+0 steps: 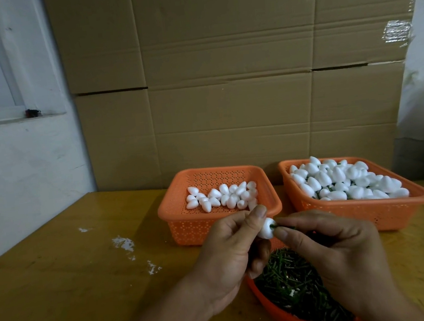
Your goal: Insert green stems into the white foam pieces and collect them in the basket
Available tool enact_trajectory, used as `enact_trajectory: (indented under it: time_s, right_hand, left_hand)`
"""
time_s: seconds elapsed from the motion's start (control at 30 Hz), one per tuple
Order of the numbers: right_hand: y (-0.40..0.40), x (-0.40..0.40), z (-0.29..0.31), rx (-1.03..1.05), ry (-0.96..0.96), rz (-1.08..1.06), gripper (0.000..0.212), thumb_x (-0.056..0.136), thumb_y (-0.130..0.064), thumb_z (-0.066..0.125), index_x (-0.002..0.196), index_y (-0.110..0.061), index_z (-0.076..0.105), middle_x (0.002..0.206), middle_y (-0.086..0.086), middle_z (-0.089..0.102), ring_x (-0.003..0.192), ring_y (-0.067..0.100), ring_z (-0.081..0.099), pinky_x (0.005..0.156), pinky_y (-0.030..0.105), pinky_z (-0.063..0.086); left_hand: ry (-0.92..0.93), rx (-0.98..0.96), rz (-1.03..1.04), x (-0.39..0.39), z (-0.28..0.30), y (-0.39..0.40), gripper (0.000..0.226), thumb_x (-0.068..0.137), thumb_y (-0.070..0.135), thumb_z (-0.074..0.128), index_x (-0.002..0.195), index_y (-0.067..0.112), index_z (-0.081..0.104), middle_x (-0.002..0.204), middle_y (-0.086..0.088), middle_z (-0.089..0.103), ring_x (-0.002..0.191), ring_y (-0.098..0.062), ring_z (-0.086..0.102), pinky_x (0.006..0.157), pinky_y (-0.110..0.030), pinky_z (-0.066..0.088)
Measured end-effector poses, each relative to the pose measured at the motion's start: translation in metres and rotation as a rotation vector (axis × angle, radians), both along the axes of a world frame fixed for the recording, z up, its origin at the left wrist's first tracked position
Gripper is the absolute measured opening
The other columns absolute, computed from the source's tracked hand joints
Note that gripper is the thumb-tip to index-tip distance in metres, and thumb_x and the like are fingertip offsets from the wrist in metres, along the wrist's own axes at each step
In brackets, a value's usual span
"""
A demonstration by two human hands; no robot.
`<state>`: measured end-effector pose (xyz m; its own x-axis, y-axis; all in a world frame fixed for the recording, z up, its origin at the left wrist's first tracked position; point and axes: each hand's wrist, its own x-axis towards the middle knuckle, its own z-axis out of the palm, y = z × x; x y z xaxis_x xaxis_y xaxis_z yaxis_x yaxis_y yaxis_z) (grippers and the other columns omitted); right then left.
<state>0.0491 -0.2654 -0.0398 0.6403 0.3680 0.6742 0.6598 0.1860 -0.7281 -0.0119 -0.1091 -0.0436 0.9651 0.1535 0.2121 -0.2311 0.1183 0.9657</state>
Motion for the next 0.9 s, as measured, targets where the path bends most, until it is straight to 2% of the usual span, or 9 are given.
enact_trajectory:
  time_s: [0.13, 0.27, 0.33, 0.5, 0.67, 0.77, 0.9]
  right_hand:
    - [-0.0018, -0.0014, 0.0007, -0.058, -0.109, -0.061, 0.014, 0.073, -0.024, 0.077, 0.086, -0.025, 0.082, 0.086, -0.01, 0.077, 0.079, 0.01, 0.074, 0.067, 0.025, 0.059]
    - [-0.0027, -0.0016, 0.0013, -0.081, -0.147, -0.1, 0.011, 0.073, -0.029, 0.076, 0.084, -0.03, 0.081, 0.082, -0.015, 0.076, 0.074, 0.008, 0.072, 0.062, 0.023, 0.057]
    - [-0.0027, -0.0005, 0.0004, -0.075, -0.113, -0.087, 0.011, 0.073, -0.028, 0.076, 0.082, -0.029, 0.081, 0.081, -0.014, 0.076, 0.075, 0.007, 0.073, 0.064, 0.023, 0.057]
    - [-0.0027, 0.0017, -0.0009, -0.068, -0.056, -0.069, 0.01, 0.071, -0.028, 0.077, 0.08, -0.03, 0.082, 0.081, -0.009, 0.077, 0.075, 0.01, 0.073, 0.066, 0.029, 0.058]
    - [-0.0038, 0.0004, -0.0008, -0.139, -0.203, -0.129, 0.011, 0.076, -0.032, 0.075, 0.085, -0.031, 0.081, 0.083, -0.017, 0.075, 0.066, 0.009, 0.07, 0.054, 0.03, 0.055]
    - [-0.0037, 0.0001, -0.0008, -0.177, -0.291, -0.195, 0.014, 0.078, -0.034, 0.074, 0.088, -0.029, 0.081, 0.083, -0.02, 0.074, 0.072, 0.005, 0.07, 0.056, 0.026, 0.054]
    - [-0.0033, -0.0018, -0.0011, -0.24, -0.396, -0.275, 0.015, 0.081, -0.031, 0.072, 0.092, -0.026, 0.082, 0.085, -0.019, 0.072, 0.073, 0.001, 0.069, 0.058, 0.025, 0.055]
  left_hand:
    - [-0.006, 0.029, 0.023, 0.0001, -0.0003, 0.0002, 0.055, 0.086, 0.052, 0.062, 0.093, -0.003, 0.06, 0.056, -0.002, 0.05, 0.045, -0.011, 0.042, 0.042, -0.02, 0.032]
    - [-0.041, 0.057, 0.039, -0.0005, 0.001, -0.0006, 0.032, 0.087, 0.048, 0.062, 0.075, 0.018, 0.066, 0.056, -0.002, 0.05, 0.045, -0.012, 0.042, 0.042, -0.02, 0.033]
    - [-0.048, 0.06, 0.044, -0.0004, 0.0008, -0.0005, 0.03, 0.087, 0.046, 0.063, 0.073, 0.02, 0.066, 0.056, -0.001, 0.051, 0.045, -0.012, 0.043, 0.042, -0.02, 0.033]
    - [-0.064, 0.077, 0.049, -0.0007, -0.0002, -0.0002, 0.028, 0.087, 0.046, 0.064, 0.074, 0.022, 0.066, 0.057, -0.001, 0.052, 0.046, -0.011, 0.044, 0.042, -0.02, 0.034]
    - [-0.081, 0.134, 0.069, 0.0007, -0.0027, 0.0011, 0.021, 0.087, 0.044, 0.07, 0.079, 0.024, 0.068, 0.057, 0.004, 0.056, 0.046, -0.009, 0.046, 0.044, -0.021, 0.036]
    - [-0.083, 0.14, 0.09, 0.0012, -0.0021, 0.002, 0.019, 0.085, 0.041, 0.068, 0.084, 0.021, 0.069, 0.058, 0.003, 0.056, 0.048, -0.01, 0.047, 0.044, -0.021, 0.036]
    - [-0.104, 0.134, 0.107, 0.0005, -0.0005, 0.0036, 0.028, 0.087, 0.041, 0.072, 0.089, 0.013, 0.068, 0.06, -0.001, 0.054, 0.049, -0.01, 0.046, 0.045, -0.02, 0.036]
